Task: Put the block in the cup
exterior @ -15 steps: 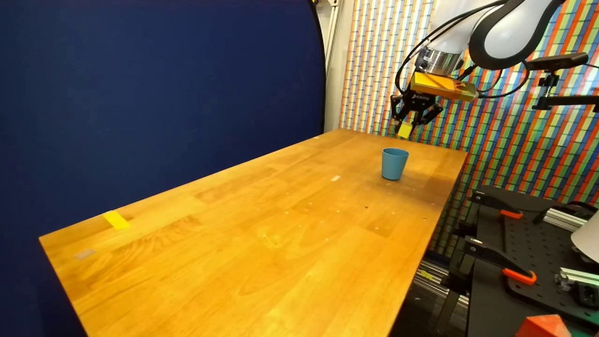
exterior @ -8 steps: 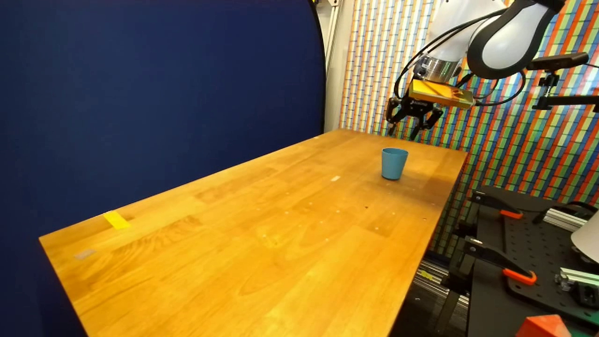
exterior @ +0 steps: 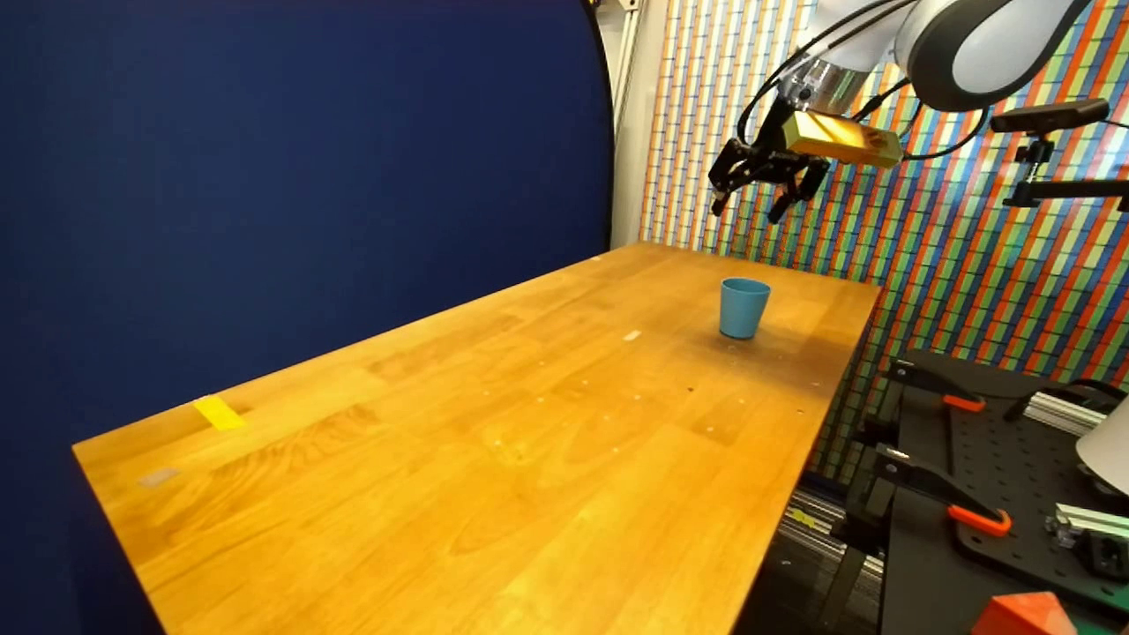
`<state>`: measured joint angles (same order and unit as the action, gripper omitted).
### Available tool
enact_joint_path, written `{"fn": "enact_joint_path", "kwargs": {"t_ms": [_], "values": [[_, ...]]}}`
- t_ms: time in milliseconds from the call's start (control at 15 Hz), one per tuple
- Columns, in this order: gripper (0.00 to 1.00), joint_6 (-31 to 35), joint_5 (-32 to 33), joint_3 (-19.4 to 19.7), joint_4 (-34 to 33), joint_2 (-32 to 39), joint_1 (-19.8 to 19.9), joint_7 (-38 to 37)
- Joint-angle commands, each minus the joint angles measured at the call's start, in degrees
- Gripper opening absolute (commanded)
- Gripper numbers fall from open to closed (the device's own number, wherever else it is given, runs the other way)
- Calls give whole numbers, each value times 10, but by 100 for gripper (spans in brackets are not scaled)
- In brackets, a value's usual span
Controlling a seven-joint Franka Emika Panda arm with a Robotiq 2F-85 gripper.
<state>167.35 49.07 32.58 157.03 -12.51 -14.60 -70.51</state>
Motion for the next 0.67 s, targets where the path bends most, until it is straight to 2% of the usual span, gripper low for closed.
{"fn": "enact_joint_path", "kwargs": {"t_ms": [0,133,400,467,600], "values": [[100,-83,-23,1,14,-109,-61,101],[100,-134,-59,15,4,-141,-115,173],[100,-247,-124,12,6,-218,-168,286],[100,-194,-90,1,1,-165,-143,224],[100,-231,-108,3,1,-191,-159,255]]}}
